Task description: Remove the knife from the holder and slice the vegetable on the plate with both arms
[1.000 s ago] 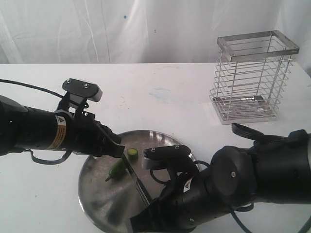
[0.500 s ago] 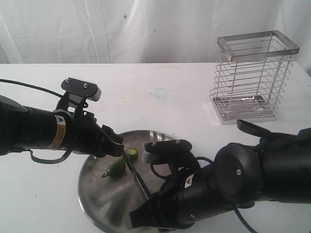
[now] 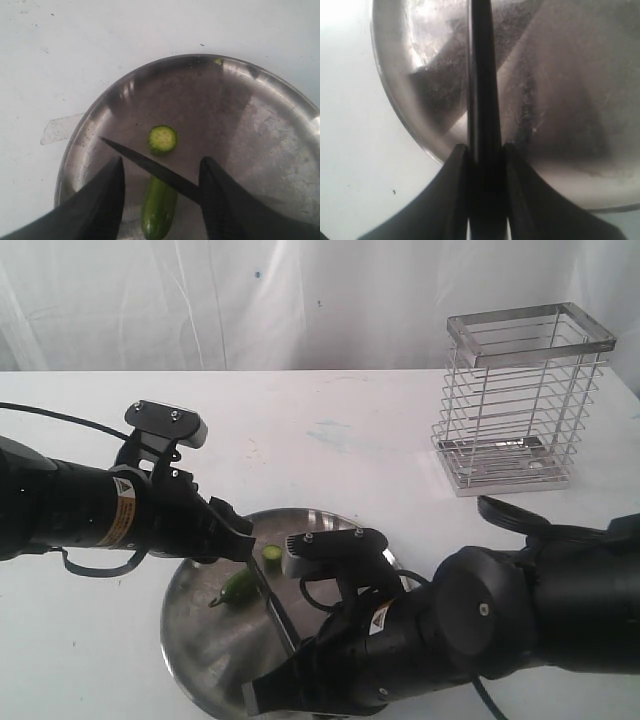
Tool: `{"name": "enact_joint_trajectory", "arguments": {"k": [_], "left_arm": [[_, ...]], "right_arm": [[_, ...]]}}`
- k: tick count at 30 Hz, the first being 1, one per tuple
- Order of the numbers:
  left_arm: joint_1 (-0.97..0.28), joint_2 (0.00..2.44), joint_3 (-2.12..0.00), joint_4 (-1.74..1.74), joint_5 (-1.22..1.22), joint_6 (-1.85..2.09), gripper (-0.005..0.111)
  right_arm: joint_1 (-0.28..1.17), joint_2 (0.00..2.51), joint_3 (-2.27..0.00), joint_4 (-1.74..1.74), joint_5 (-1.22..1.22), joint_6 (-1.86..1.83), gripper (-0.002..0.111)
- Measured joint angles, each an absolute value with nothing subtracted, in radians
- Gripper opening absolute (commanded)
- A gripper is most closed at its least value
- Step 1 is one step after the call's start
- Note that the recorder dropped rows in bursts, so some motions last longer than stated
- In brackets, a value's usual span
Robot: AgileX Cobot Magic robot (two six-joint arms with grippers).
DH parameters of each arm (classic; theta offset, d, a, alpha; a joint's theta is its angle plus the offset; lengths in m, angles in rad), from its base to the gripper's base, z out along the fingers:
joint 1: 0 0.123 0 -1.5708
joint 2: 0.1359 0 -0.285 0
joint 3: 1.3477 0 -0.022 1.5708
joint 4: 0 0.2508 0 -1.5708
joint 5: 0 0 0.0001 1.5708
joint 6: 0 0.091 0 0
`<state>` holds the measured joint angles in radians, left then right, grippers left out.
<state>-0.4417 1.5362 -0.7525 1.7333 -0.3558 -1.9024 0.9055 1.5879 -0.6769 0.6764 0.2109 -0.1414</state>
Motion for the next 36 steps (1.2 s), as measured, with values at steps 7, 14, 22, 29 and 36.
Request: {"name": "enact_joint_trajectory", "arguments": {"k": [7, 14, 22, 29, 36], "left_arm": [[-0.442, 1.536, -0.753, 1.733, -0.356, -1.902, 0.051], [-0.442, 1.536, -0.753, 1.733, -0.356, -1.902, 0.051], [-0.442, 1.536, -0.753, 1.733, -0.356, -1.902, 0.051], [-0.442, 1.536, -0.753, 1.733, -0.356, -1.902, 0.051], [-0.442, 1.536, -0.753, 1.733, -0.355, -1.902, 0.051]], "right_arm": [[0.938, 1.598, -0.677, 0.676, 0.166, -0.071, 0.0], [0.946, 1.598, -0.677, 0.676, 0.16, -0.033, 0.0], [0.946, 1.6, -0.677, 0.676, 0.16, -0.019, 0.0], [0.946, 1.661, -0.677, 0.676, 0.167, -0.019, 0.0], [0.946, 1.667, -0.677, 0.676, 0.157, -0.019, 0.0]]}}
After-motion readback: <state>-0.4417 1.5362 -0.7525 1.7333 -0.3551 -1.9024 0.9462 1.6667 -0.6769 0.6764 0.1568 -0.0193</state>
